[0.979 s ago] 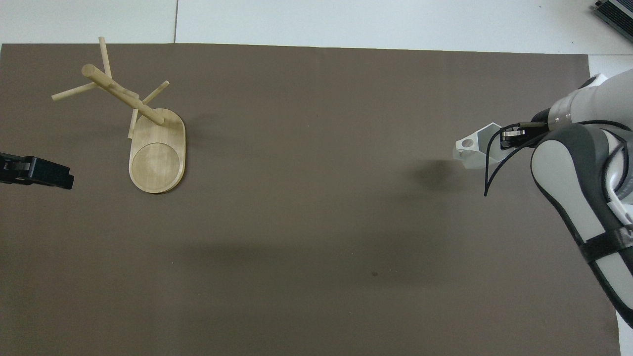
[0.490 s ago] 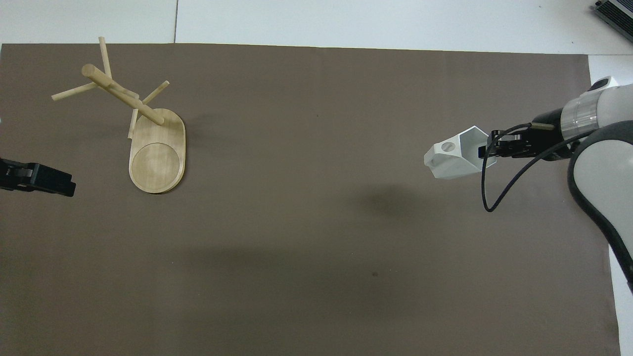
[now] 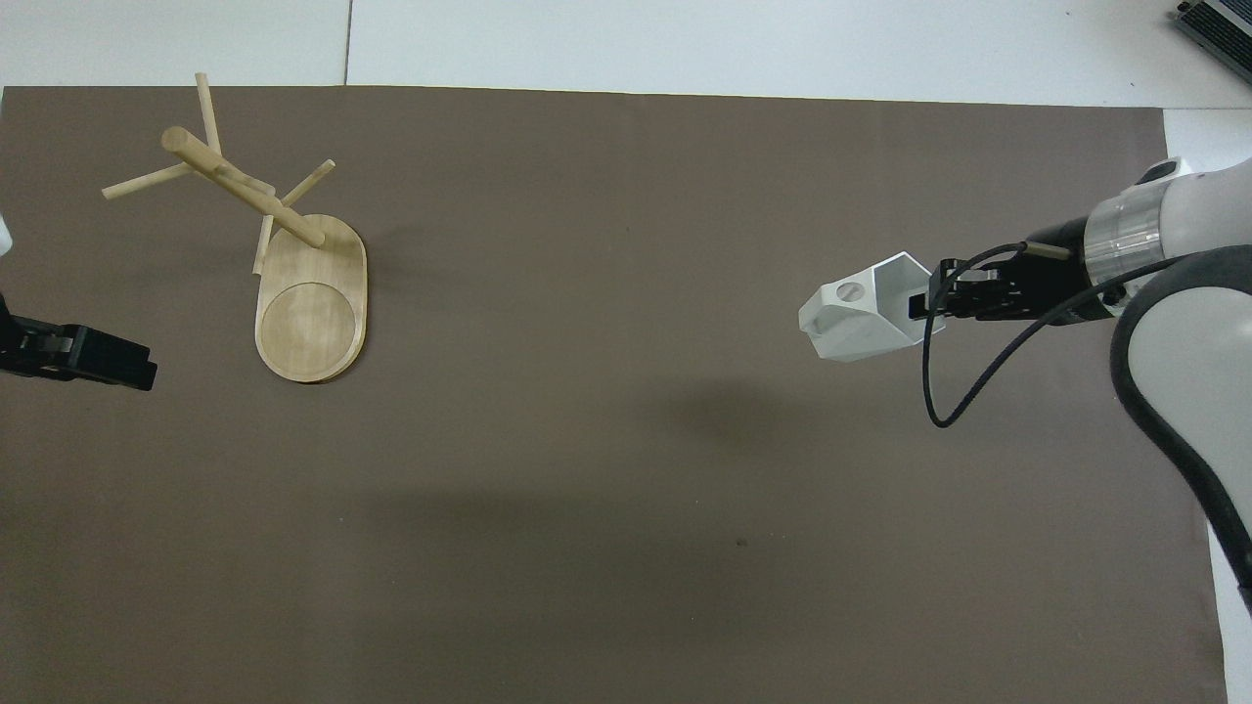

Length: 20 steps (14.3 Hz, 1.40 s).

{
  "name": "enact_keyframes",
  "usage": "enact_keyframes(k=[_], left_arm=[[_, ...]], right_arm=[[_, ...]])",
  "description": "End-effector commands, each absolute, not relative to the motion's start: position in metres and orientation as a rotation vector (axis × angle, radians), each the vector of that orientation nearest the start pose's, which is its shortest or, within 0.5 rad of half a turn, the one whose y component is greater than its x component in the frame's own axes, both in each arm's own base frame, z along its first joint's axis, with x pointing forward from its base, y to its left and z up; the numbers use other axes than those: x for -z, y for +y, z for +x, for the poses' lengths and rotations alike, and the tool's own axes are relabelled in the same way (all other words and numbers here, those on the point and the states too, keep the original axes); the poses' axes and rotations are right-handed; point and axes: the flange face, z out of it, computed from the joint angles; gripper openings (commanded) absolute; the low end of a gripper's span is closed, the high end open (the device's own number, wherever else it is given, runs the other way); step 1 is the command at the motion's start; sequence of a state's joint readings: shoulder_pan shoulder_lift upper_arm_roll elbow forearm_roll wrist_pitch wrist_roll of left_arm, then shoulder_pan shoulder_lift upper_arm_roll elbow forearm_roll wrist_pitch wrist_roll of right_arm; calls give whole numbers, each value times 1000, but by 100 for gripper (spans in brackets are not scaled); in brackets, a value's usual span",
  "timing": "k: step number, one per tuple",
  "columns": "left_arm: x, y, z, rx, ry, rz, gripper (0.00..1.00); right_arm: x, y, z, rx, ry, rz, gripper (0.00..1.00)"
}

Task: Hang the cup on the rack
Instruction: 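Lift the white mug with the right gripper toward the left gripper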

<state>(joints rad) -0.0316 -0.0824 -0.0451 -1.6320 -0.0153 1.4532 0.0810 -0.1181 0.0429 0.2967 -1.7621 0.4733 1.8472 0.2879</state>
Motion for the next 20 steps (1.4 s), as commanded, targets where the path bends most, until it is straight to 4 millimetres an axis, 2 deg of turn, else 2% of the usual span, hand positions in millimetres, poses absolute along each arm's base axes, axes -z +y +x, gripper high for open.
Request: enact_keyframes(k=[1, 5, 8, 12, 17, 18, 20], left_arm=[[-628, -49, 504, -98, 119, -3147, 100], [-628, -66, 506, -70, -150, -3185, 100], [-632, -89, 510, -52, -523, -3238, 100], [-635, -115, 512, -57, -986, -3224, 100], [-633, -136, 515, -169, -1494, -3158, 100], [-632, -138, 517, -196, -1601, -3122, 100], [-631, -148, 519, -279, -1839, -3022, 100]], right_arm=[[-555, 168, 562, -59, 357, -2608, 0], [-556, 201, 551, -78, 278, -2615, 0], [-556, 221, 546, -65, 246, -2601, 0], [-563, 228, 545, -131, 311, -2433, 0], [-570, 236, 546, -134, 380, -2350, 0], [-571, 248, 542, -138, 383, -2325, 0], [-572, 252, 543, -139, 404, -2285, 0]])
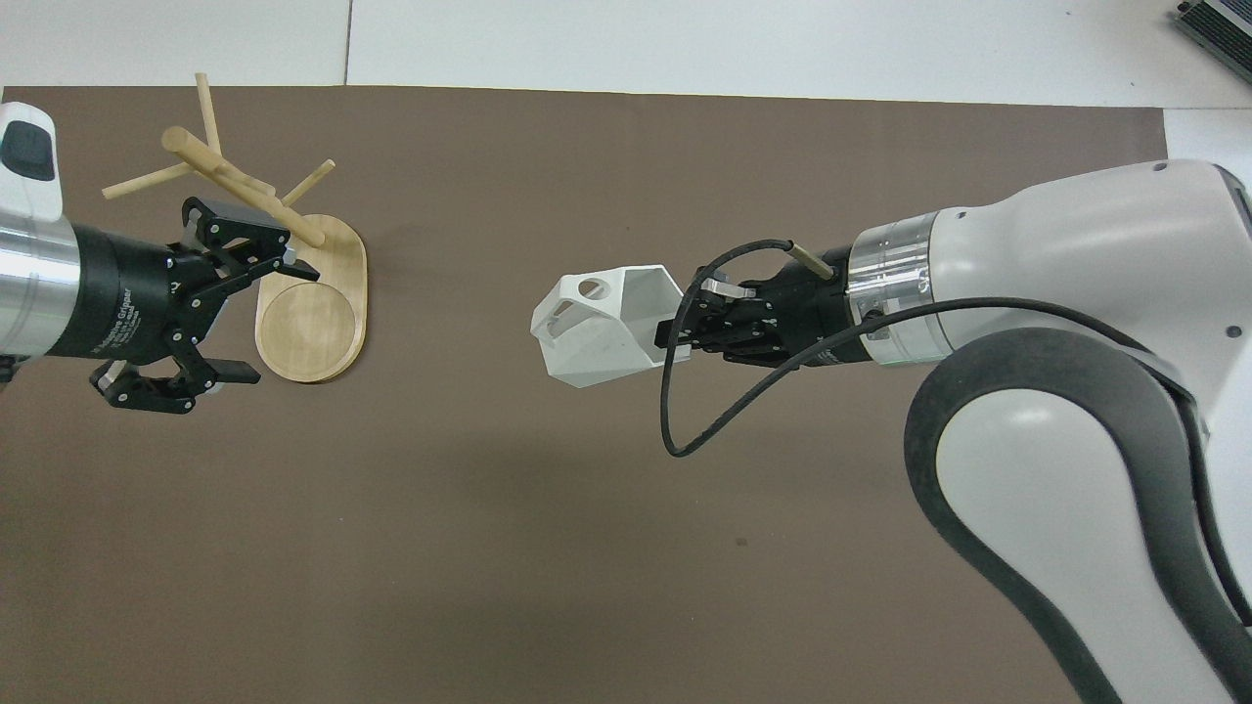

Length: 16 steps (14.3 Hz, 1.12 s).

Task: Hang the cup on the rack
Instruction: 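Hold the mug with the right gripper while the left gripper approaches it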

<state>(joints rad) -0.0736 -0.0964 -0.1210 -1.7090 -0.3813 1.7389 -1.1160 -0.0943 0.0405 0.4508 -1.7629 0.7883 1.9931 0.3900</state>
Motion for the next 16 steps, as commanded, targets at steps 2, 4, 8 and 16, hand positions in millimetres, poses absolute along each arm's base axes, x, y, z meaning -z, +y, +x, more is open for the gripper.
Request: enact_keyframes(k=[2, 4, 8, 16], left_arm=[[-625, -155, 522, -404, -2014, -2914, 100], [-618, -161, 524, -527, -2142, -2798, 100], [-612, -167, 532, -724, -2415, -2526, 100], [-595, -189, 537, -1041, -2601, -2114, 100]], right_arm=[[-572, 256, 541, -168, 437, -2252, 0], [-575, 258, 541, -183, 464, -2216, 0], [-578, 265, 540, -184, 477, -2172, 0], [-579, 275, 537, -84, 302, -2196, 0]])
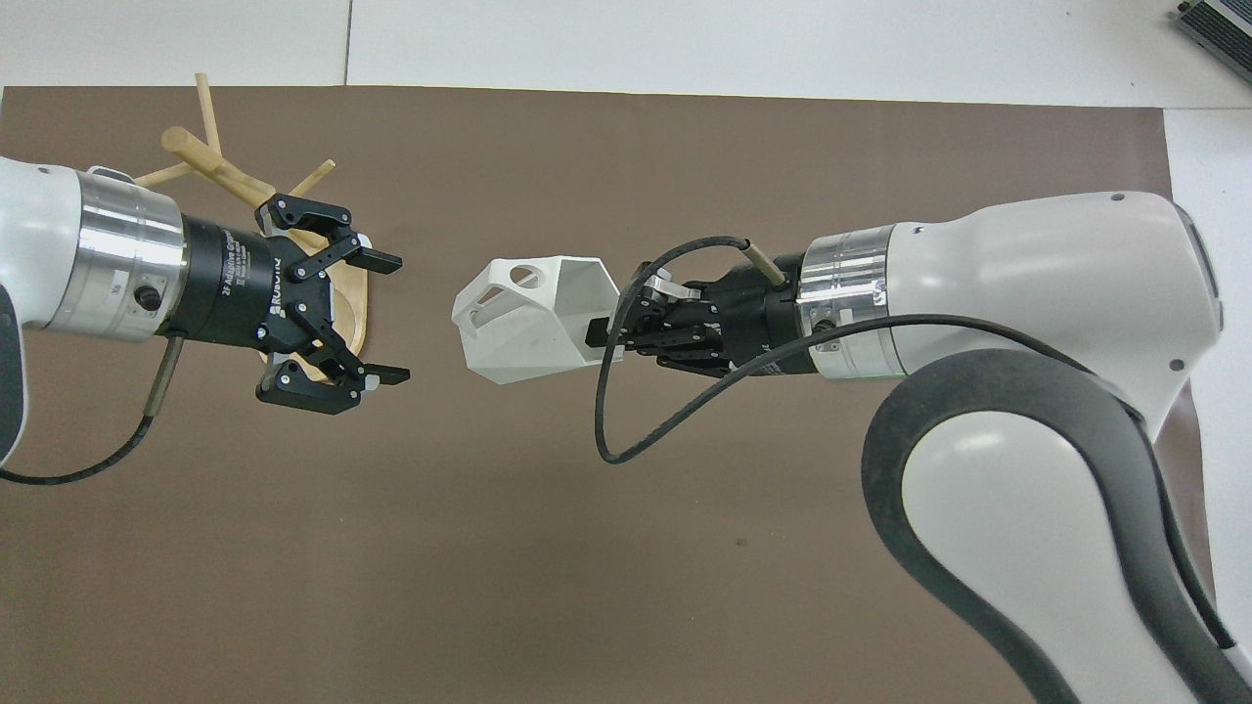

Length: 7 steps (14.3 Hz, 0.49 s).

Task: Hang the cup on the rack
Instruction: 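Hold the mug with the right gripper while the left gripper approaches it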

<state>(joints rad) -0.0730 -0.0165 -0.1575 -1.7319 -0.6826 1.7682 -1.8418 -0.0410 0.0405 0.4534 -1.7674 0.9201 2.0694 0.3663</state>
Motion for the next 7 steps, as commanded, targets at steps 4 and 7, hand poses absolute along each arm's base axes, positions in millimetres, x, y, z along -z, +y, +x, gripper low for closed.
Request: enact_keyframes(k=[4, 7], left_arm=[[-592, -196, 530, 873, 2065, 1706, 100], [-594, -213, 522, 885, 2047, 1731, 100]], right_arm=[[-578, 274, 537, -45, 221, -2206, 0], [-578, 274, 536, -44, 218, -2207, 0]])
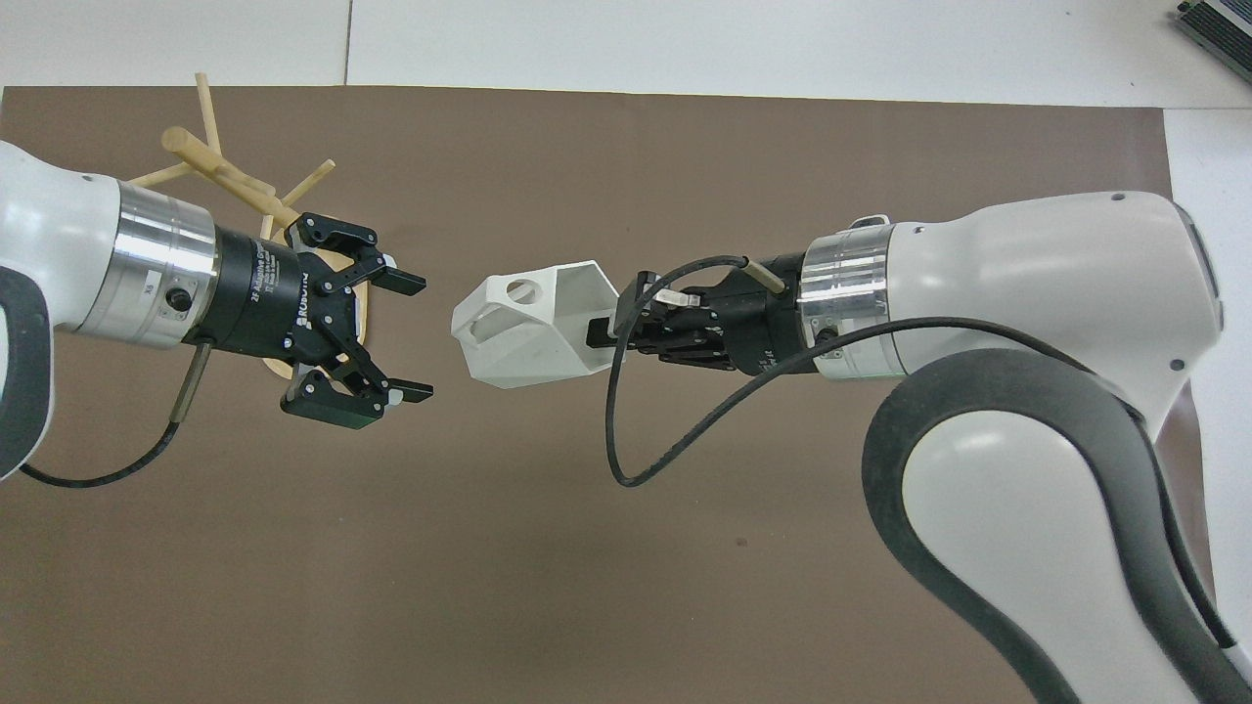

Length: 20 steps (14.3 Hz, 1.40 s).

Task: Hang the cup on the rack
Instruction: 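Hold the mug with the right gripper while the left gripper approaches it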

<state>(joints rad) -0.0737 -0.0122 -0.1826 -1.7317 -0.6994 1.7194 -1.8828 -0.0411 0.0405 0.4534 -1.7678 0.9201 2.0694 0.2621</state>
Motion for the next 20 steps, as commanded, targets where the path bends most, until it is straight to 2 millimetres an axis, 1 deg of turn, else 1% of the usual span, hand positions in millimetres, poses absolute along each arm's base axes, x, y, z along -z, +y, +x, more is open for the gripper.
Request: enact_keyframes(k=[1, 4, 6, 8, 11, 12, 14, 16, 17, 18, 20], left_arm=[[-595, -214, 523, 879, 2050, 1721, 100], [-597, -226, 522, 882, 2041, 1683, 100], [-599, -241, 516, 890, 2060, 1671, 100], [-599, -243, 517, 876, 2058, 1654, 100], [-595, -246, 514, 877, 2058, 1662, 100], [-591, -252, 510, 882, 2054, 1679, 100], [-585, -253, 506, 874, 2062, 1674, 100], [-584, -264, 502, 856, 2046, 1677, 100], [-581, -265, 500, 854, 2052, 1675, 100], [-580, -269, 498, 845, 2046, 1674, 100], [-580, -270, 497, 841, 2048, 1669, 100]], right_arm=[[-578, 275, 536, -44, 210, -2208, 0], [-574, 274, 536, -44, 205, -2211, 0], [-574, 274, 536, -44, 205, -2211, 0], [-574, 274, 536, -45, 207, -2211, 0], [-574, 274, 536, -45, 207, -2211, 0], [-574, 274, 536, -45, 207, -2211, 0], [-574, 274, 536, -45, 207, -2211, 0], [-574, 274, 536, -49, 208, -2212, 0], [-574, 274, 536, -48, 209, -2212, 0], [-574, 274, 536, -49, 208, -2212, 0], [-575, 274, 535, -47, 208, -2211, 0]])
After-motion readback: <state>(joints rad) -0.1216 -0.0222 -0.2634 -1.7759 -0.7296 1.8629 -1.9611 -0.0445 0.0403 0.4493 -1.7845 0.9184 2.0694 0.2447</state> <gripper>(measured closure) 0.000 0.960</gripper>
